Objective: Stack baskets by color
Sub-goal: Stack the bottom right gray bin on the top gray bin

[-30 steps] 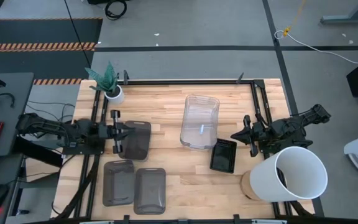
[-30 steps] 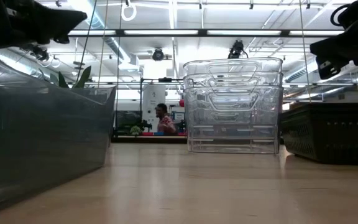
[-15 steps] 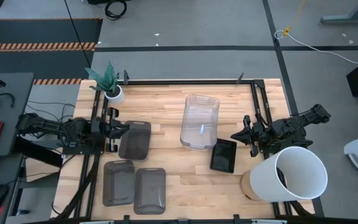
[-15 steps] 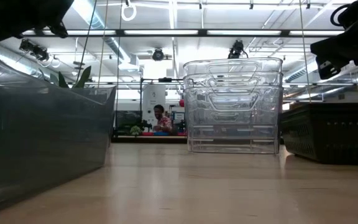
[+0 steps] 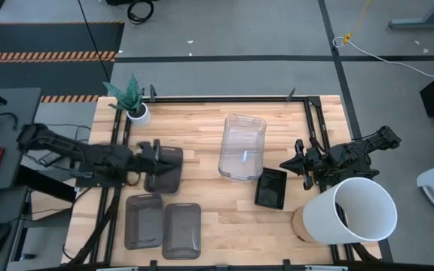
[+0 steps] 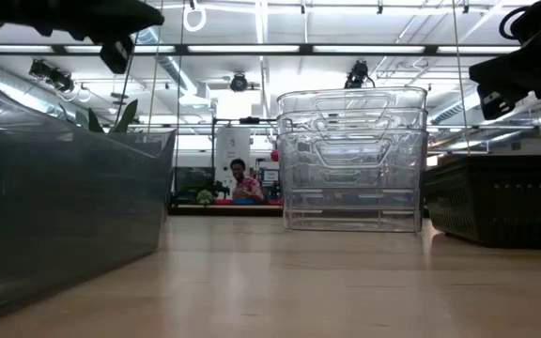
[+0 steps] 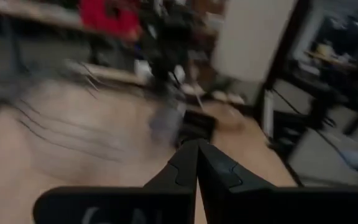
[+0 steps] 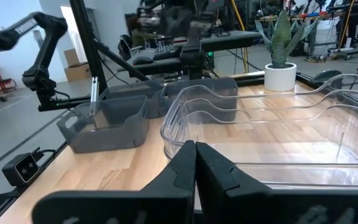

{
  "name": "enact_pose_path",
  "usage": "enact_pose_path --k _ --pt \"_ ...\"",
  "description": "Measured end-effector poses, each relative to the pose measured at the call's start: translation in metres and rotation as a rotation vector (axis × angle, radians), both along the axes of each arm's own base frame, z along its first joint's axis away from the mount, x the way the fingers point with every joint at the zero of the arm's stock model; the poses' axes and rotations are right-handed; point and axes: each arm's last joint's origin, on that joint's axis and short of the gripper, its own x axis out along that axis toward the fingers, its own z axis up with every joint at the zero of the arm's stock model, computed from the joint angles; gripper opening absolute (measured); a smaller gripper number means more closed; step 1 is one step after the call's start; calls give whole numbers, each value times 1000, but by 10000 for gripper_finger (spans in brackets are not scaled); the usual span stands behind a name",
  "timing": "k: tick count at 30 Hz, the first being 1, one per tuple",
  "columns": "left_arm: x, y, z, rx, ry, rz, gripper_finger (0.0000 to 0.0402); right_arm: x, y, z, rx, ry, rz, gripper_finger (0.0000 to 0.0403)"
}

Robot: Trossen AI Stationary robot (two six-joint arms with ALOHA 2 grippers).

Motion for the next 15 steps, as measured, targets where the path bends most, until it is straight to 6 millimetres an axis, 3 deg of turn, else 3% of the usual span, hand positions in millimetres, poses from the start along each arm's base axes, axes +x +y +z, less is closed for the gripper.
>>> enact_pose_path --k 8,15 --pt "43 -51 -3 -109 193 -119 12 0 0 0 0 0 0 16" --pt "66 -79 -7 -194 519 52 12 0 0 0 0 0 0 16"
